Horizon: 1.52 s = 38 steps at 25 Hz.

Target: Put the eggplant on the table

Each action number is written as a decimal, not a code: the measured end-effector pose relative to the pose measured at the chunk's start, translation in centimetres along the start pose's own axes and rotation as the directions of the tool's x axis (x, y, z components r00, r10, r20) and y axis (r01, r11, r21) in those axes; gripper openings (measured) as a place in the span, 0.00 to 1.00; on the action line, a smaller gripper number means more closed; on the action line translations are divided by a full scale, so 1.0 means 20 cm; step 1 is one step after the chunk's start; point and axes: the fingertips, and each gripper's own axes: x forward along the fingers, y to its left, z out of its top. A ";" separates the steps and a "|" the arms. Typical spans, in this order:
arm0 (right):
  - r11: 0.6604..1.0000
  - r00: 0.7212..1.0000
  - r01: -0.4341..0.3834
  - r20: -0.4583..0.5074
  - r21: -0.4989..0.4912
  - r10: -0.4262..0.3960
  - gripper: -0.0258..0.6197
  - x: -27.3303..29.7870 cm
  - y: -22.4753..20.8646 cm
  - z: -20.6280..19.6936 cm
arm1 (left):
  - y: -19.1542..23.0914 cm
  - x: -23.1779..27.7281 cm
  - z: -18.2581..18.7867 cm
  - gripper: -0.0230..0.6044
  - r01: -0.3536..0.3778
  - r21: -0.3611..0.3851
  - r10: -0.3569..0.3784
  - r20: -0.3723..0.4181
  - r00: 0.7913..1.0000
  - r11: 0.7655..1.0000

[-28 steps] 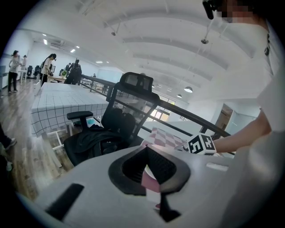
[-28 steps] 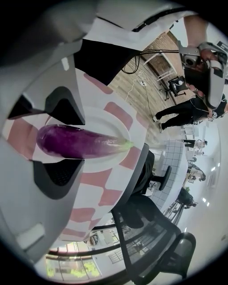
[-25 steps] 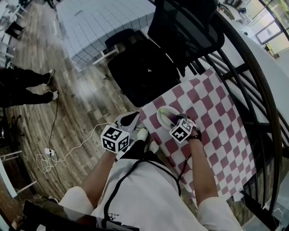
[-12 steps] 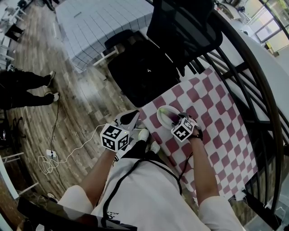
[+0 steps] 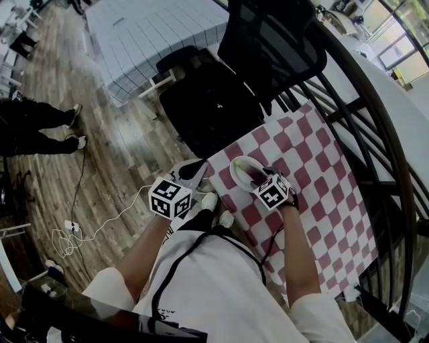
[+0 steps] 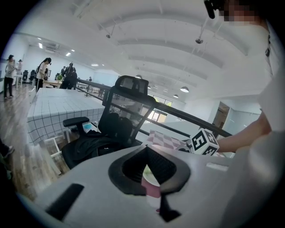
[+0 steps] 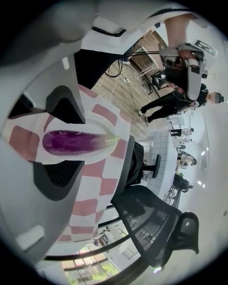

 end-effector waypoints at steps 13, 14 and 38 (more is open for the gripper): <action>0.970 0.964 0.027 0.250 0.240 -0.089 0.37 -0.34 -0.04 0.11 | -0.14 0.02 0.11 0.04 0.070 0.057 -0.071 0.027 0.997 0.996; 0.965 0.958 0.028 0.269 0.260 -0.100 0.34 -0.36 -0.04 0.11 | -0.16 0.02 0.11 0.04 0.078 0.062 -0.080 0.028 0.996 0.995; 0.827 0.676 -0.013 0.614 0.562 -0.406 0.05 -1.11 0.11 0.09 | -0.51 0.03 0.28 0.04 0.226 0.152 -0.236 0.053 0.970 0.962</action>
